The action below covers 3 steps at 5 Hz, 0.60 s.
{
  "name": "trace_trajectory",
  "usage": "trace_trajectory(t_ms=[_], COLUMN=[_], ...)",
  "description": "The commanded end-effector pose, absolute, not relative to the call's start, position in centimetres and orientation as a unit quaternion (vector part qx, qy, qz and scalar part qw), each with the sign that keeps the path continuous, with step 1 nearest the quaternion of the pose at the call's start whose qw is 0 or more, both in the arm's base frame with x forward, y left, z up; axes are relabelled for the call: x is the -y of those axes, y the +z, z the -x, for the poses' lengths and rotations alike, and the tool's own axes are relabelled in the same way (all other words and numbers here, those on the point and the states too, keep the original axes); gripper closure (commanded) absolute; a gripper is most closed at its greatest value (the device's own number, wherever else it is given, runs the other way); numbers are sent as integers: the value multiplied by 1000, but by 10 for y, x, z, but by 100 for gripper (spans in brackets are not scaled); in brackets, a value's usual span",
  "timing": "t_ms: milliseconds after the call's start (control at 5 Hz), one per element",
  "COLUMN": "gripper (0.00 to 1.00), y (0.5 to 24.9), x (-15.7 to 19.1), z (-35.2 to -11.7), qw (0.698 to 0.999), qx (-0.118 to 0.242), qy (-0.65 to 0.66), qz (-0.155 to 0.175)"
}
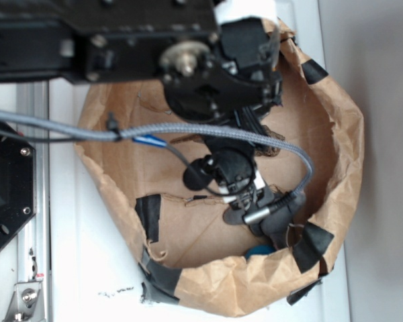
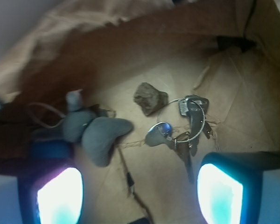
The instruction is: Grab the silver keys.
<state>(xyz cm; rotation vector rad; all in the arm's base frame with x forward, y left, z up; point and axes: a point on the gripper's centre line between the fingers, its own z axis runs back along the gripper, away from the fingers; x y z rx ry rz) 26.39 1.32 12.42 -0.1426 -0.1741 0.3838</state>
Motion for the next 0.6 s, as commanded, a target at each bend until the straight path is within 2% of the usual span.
trace_trajectory(t_ms=[0, 200, 400], gripper=[0, 0, 0], y=[92, 94, 93], x=[-27, -38, -37], z=[-264, -272, -266], qw=[952, 927, 898], qx=[110, 146, 175], qy=[282, 342, 402], qz=[44, 47, 32])
